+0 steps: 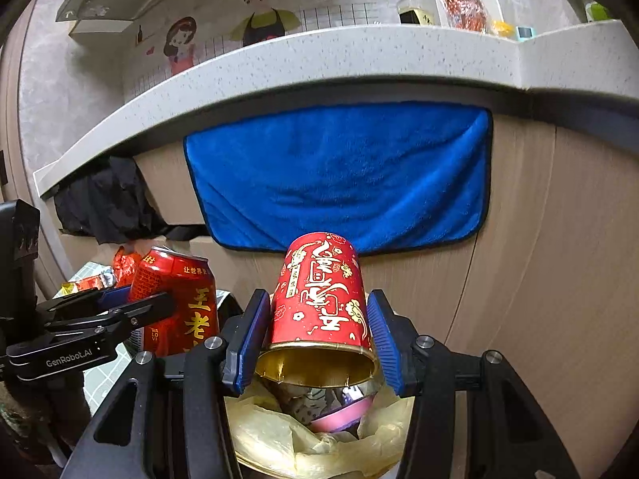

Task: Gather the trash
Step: 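Carry the red can and red cup over the bin with both grippers, then open both grippers to drop the can and cup into the bin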

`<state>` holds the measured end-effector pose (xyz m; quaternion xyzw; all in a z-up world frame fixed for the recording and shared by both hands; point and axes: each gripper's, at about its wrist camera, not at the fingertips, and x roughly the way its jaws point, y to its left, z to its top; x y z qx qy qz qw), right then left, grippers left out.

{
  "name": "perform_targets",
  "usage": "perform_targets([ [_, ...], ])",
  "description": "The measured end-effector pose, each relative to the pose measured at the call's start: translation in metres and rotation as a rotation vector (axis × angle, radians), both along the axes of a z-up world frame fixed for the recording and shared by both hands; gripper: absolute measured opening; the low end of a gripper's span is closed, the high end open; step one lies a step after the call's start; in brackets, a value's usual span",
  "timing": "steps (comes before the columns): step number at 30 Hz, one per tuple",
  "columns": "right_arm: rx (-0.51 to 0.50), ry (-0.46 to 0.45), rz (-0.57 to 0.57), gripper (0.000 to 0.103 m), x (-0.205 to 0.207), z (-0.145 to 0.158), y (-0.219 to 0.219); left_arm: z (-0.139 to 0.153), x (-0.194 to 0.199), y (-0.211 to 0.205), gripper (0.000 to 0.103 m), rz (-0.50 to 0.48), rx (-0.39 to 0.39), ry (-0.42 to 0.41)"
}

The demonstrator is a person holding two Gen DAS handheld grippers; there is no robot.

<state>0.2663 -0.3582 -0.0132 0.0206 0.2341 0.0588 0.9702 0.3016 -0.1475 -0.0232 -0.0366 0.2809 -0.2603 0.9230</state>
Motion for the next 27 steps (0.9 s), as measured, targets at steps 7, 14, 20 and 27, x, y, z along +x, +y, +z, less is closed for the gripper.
perform_targets([
  [7, -0.007, 0.021, -0.005, 0.048, 0.006, -0.008, 0.000, -0.006, 0.005, -0.002, 0.048, -0.006, -0.009, 0.014],
  [14, 0.005, 0.050, -0.013, 0.048, 0.014, -0.019, -0.004, -0.013, 0.012, -0.006, 0.048, -0.011, -0.011, 0.032],
  [20, 0.049, 0.055, -0.015, 0.051, 0.024, -0.026, -0.010, -0.019, 0.023, -0.010, 0.048, -0.050, -0.047, 0.055],
  [27, 0.120, 0.102, -0.053, 0.052, 0.033, -0.041, -0.023, -0.023, 0.043, 0.001, 0.067, -0.059, -0.116, 0.132],
])
